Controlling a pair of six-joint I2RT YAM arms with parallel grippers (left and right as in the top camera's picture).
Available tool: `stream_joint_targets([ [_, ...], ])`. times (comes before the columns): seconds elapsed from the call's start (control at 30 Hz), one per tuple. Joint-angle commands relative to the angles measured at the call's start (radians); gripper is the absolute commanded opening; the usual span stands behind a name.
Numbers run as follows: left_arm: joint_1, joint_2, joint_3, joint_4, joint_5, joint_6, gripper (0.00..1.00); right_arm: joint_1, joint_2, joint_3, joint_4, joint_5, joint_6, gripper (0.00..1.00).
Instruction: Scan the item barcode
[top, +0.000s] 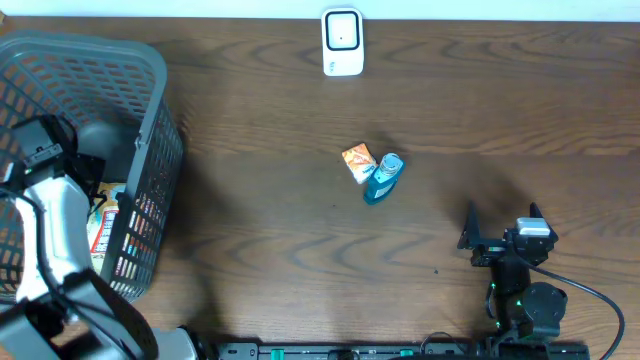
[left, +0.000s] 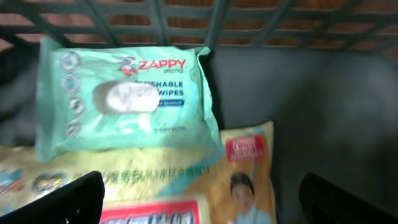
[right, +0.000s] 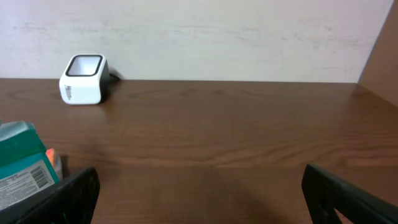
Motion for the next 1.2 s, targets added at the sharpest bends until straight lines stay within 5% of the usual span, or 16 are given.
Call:
stream_joint_targets([
  [0.0, 0.025, 0.064, 0.01, 0.028, -0.007, -0.016, 1.0, 0.008, -0.002, -0.001, -0.004, 0.001, 0.014, 0.99],
  [0.4, 0.063, 0.204, 0.01, 0.099, -0.007, -0.016, 0.98, 0.008, -0.002, -0.001, -0.004, 0.001, 0.014, 0.99],
  [0.47, 0.063, 0.216, 0.01, 0.106, -0.007, -0.016, 0.82, 0.008, -0.002, -0.001, -0.004, 0.001, 0.014, 0.99],
  [0.67, 0.063, 0.217, 0.01, 0.117, -0.025, -0.016, 0.12, 0.008, -0.002, -0.001, -0.004, 0.001, 0.014, 0.99],
  [0.7, 0.063, 0.217, 0.01, 0.117, -0.043, -0.015, 0.08, 0.008, -0.002, -0.001, -0.004, 0.001, 0.014, 0.99],
  [1.1, 0.063, 0.096, 0.01, 0.092, -0.099, 0.003, 0.08, 0.008, -0.002, -0.001, -0.004, 0.001, 0.014, 0.99],
  [1.13, 0.063, 0.088, 0.01, 0.092, -0.098, 0.003, 0.25, 0.008, -0.002, -0.001, -0.004, 0.001, 0.014, 0.99],
  [1.17, 0.063, 0.085, 0.01, 0.09, -0.098, 0.003, 0.53, 0.008, -0.002, -0.001, -0.004, 0.001, 0.014, 0.99],
])
